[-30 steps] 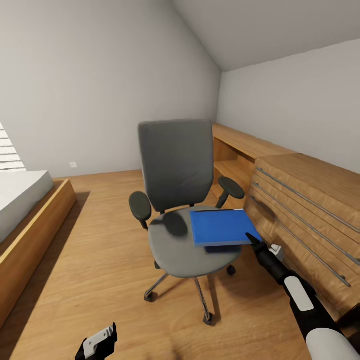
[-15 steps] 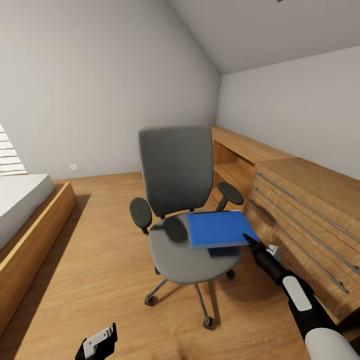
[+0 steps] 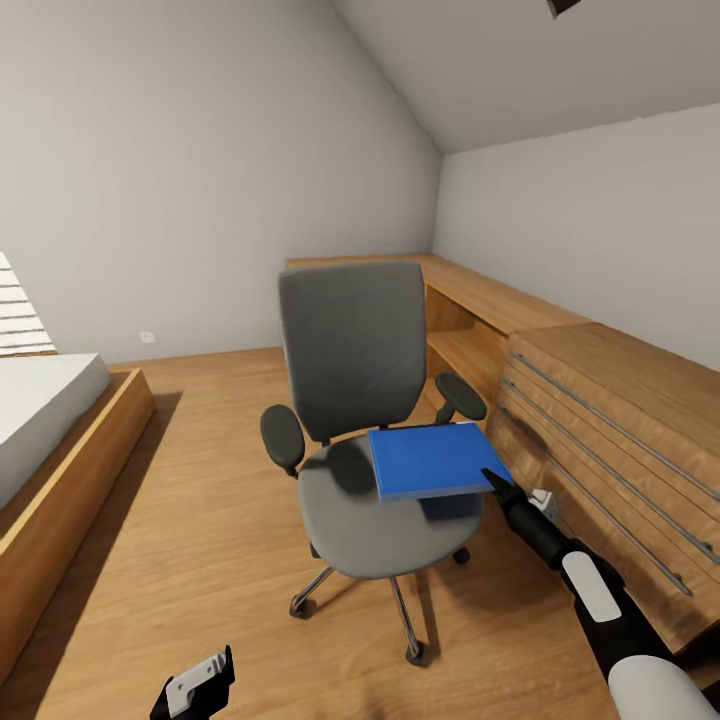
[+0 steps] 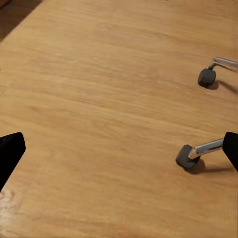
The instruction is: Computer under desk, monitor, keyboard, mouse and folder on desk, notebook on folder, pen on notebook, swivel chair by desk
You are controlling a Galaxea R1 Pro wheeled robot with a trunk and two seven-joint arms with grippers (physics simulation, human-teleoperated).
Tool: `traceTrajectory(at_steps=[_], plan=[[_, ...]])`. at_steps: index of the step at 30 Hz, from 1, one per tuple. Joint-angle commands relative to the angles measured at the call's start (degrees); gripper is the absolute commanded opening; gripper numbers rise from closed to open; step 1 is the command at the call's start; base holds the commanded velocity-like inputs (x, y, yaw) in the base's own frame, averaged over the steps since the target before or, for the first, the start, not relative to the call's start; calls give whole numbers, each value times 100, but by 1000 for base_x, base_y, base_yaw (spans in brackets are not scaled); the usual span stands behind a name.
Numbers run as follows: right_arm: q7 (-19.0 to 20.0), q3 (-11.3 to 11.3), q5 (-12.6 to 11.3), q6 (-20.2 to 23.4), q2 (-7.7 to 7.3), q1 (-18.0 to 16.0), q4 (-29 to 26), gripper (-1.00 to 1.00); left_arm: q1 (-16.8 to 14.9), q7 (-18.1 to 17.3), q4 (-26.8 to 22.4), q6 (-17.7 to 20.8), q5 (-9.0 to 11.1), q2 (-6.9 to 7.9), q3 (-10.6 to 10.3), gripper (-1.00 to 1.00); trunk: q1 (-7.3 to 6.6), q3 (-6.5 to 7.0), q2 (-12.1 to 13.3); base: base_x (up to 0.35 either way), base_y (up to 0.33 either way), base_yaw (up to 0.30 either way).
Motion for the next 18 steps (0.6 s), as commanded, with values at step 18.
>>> traceTrajectory(at_steps=[18], plan=[[57, -21, -71, 26, 33, -3, 52, -100, -3, 81, 119, -15, 5, 9, -34, 100, -1, -5, -2, -101, 0, 0]])
